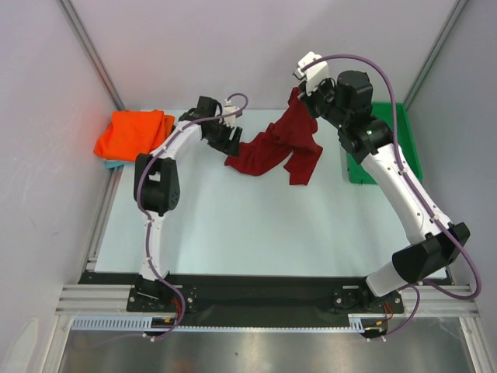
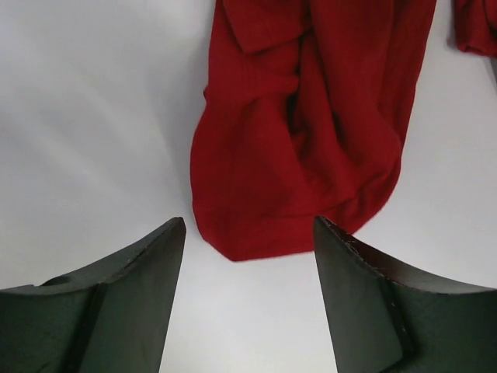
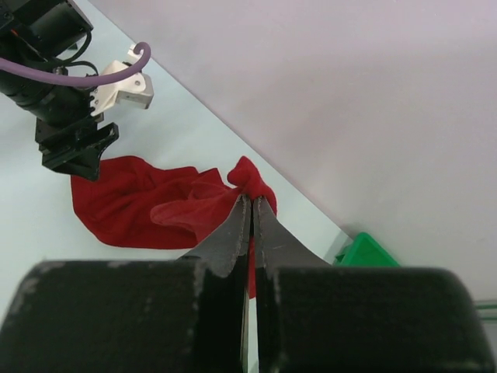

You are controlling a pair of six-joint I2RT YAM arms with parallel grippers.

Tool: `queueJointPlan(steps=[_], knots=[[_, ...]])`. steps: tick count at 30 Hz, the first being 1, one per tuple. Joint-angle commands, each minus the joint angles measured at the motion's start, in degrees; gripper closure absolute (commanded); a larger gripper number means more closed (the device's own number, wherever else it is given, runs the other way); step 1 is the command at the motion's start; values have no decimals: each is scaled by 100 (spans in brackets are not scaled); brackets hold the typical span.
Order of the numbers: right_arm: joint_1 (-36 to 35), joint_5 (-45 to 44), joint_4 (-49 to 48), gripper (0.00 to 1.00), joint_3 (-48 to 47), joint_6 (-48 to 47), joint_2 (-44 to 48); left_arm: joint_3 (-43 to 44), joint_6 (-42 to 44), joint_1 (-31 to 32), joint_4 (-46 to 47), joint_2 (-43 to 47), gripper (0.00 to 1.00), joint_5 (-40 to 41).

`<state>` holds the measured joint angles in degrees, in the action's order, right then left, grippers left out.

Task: Fold and stack the t-shirts
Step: Flatten the tshirt out

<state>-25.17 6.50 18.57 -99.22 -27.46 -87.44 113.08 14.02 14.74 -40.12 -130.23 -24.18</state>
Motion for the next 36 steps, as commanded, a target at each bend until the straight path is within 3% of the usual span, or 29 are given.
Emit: queueJointPlan(steps=[1,13,19,20,24,28,32,36], knots=[[21,-17,-152,100,95,-57,289,539,-66,38,101,-160,28,-42],[144,-53,-11,100,316,-5,368,1111,-382,46,92,-1012,32,-288],[170,-79,-20,100,395,4,324,1269,-348,46,127,-1065,74,-596],[170,-79,-20,100,403,-5,307,1226,-330,46,136,-1039,99,-605],[258,-158,-186,100,439,4,254,962,-444,29,276,-592,100,-482],[556,-281,-415,100,255,127,-96,900,-471,37,426,478,99,-79],[951,-176,-407,100,-734,407,-885,962,-374,81,487,1411,100,361],[1049,-176,-319,100,-1845,409,-1477,664,-330,125,313,2325,100,89]])
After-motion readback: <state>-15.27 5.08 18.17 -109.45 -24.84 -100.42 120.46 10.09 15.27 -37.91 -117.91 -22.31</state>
